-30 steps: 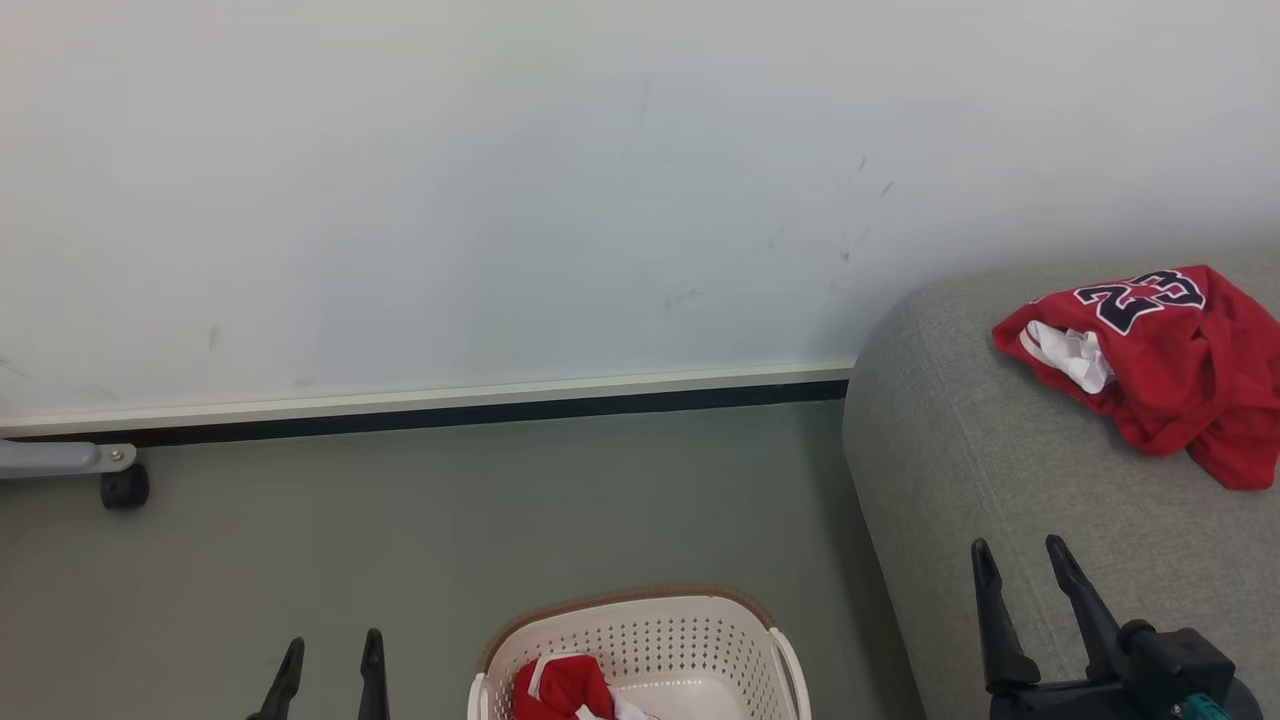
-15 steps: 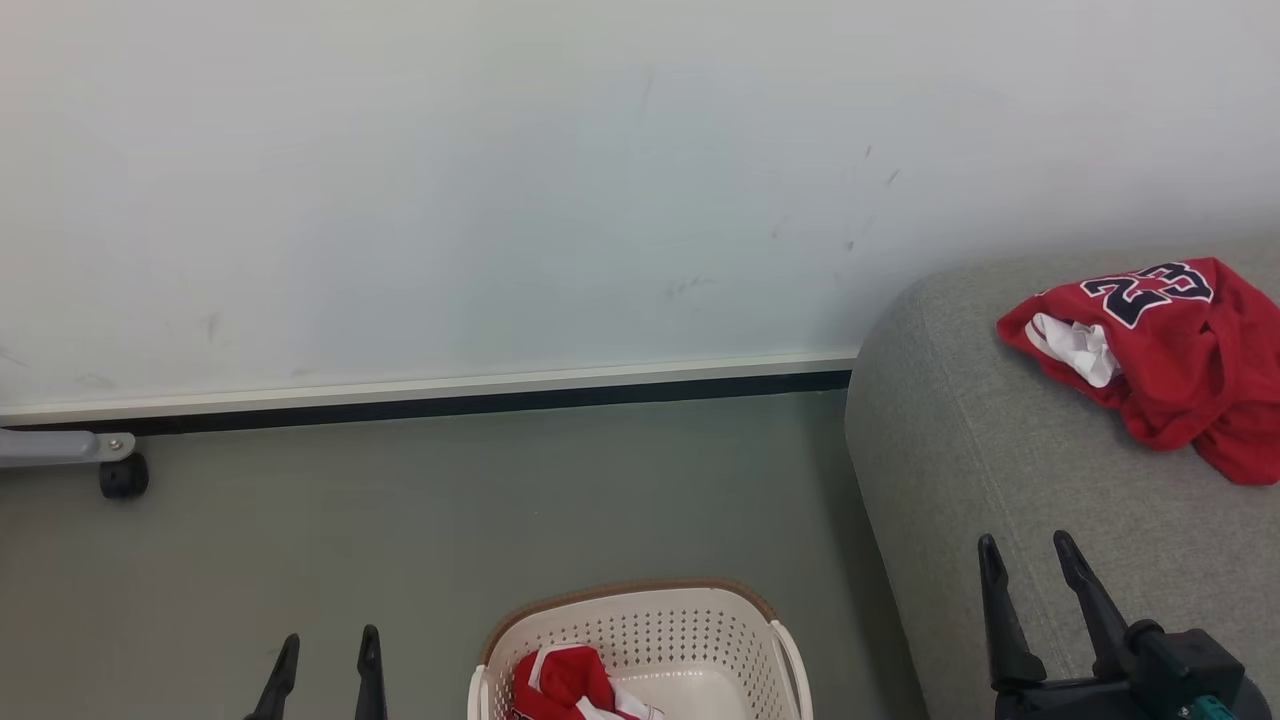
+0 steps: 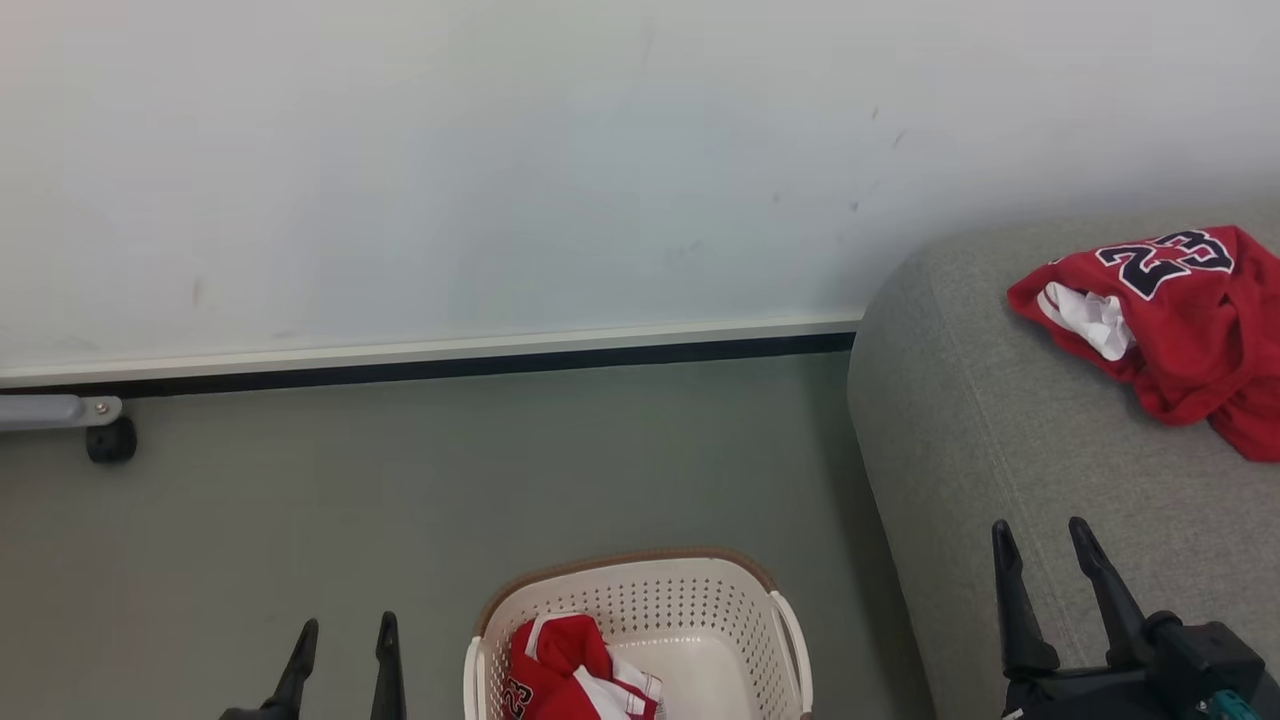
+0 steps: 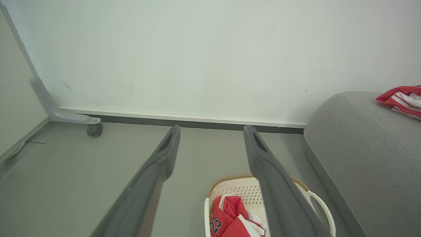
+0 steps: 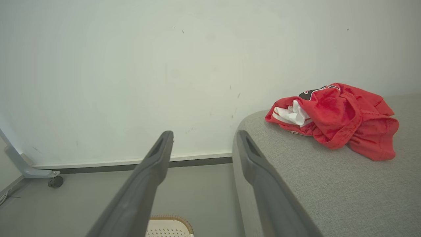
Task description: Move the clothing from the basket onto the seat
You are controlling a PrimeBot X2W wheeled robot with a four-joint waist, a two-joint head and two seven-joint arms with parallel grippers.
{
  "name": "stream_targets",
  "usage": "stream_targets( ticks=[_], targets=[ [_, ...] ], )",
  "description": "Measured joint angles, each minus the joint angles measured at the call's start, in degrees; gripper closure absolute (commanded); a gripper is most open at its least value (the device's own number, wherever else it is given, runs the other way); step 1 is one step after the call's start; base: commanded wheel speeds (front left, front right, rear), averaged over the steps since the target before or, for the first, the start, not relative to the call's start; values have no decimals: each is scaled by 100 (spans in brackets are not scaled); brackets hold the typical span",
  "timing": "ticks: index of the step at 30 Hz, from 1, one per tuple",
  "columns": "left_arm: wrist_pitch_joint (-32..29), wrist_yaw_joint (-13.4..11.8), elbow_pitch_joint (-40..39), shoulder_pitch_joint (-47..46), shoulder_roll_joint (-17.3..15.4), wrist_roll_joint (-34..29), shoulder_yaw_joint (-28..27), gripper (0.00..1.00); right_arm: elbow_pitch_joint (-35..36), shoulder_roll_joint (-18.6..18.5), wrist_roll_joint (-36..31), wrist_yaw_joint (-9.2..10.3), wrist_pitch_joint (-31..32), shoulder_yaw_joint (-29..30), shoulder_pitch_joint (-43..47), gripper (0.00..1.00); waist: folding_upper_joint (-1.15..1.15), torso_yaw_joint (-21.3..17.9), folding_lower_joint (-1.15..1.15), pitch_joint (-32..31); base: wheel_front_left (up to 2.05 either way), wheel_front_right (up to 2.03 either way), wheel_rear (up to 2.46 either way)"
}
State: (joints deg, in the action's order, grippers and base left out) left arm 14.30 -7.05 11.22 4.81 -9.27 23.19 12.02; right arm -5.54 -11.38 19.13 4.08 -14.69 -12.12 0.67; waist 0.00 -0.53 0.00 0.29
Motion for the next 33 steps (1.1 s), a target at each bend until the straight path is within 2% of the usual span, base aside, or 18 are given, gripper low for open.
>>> stream_targets(
  ticks=[8,19,33],
  targets=[
    [-62,58,281,-440,111,-145,235,0,225,-60,-25,1,0,82,-158,0,0,-38,0,415,0,0,0],
    [-363,260,932,-1377,282,-419,771,0,584,-175,-112,2,0,243,-694,0,1,-164,1,1274,0,0,0],
    [-775,411,2007,-2477,405,-808,1224,0,929,-127,-212,-4,-1,140,-1725,0,1,-505,2,2427,0,0,0]
  ],
)
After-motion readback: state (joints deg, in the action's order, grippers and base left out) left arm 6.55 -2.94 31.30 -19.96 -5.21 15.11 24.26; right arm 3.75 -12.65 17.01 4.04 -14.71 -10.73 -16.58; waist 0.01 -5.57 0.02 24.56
